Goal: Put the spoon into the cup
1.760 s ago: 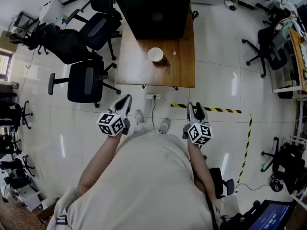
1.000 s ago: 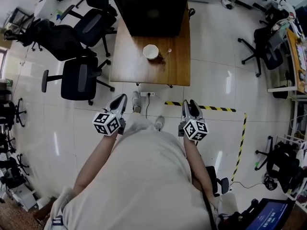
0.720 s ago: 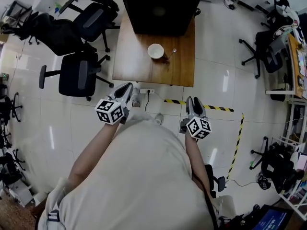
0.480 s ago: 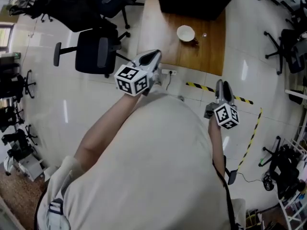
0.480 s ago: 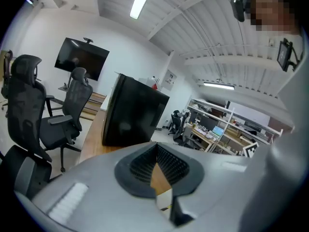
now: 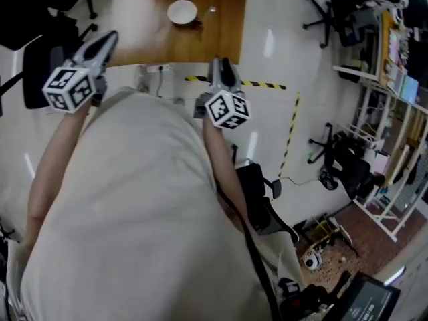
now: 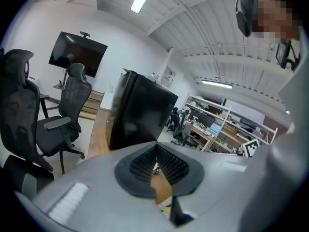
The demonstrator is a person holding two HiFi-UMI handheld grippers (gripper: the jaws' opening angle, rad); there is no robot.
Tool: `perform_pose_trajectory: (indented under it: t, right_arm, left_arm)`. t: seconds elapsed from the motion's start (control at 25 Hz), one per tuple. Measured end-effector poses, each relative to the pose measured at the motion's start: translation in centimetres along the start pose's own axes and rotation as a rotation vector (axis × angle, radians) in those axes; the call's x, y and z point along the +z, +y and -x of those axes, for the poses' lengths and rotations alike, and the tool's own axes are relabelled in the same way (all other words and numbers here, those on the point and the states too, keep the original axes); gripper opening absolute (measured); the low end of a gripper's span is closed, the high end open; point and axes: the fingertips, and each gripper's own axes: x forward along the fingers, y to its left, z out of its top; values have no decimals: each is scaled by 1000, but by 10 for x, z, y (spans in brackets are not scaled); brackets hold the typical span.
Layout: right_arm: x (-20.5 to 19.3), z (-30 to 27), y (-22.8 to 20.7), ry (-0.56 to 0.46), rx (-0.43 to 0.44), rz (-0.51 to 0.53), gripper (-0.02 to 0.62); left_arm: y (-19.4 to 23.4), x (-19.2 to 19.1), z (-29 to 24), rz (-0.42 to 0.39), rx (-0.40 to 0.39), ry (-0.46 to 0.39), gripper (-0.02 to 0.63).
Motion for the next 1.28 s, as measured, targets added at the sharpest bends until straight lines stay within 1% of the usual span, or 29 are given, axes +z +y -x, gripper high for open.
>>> perform_pose_trajectory:
  t: [0.08,0.12,0.24,0.4,0.6,0.72,0.84,1.04,1.2,1.28]
  right_arm:
    - [-19,-3,-4,14,20,10,132]
    - [-22,3,-10,22,22,27,132]
    - [-16,13,-25,14,-12,55,132]
    - [-10,4,-32,8,-56,46,132]
    - [-1,-8,-37,20,-92,61,132]
    - [1,-15,-47,28,-102,63,132]
    - [-1,-18,-55,46,-88,82,132]
    - [1,-35,-69,87,-36,105,132]
    - [-4,-49,-80,147,5,110,132]
    - [-11,-61,-83,188,29,134,132]
  left_arm:
    - [11,-11,11,15,57,-25,0]
    - [7,-17,10,27,64,-41,0]
    - [0,-24,-4,42,32,-49,0]
    - [3,-16,-20,26,-7,-29,0]
    - [-4,-1,-31,-25,-59,-2,0]
    - [-4,-4,-36,-25,-64,15,0]
    - [-7,-11,-39,-15,-41,18,0]
    - [-15,-17,-48,6,22,4,0]
    - [-25,-18,-53,30,63,-4,0]
    - [-28,-16,-58,36,80,-12,0]
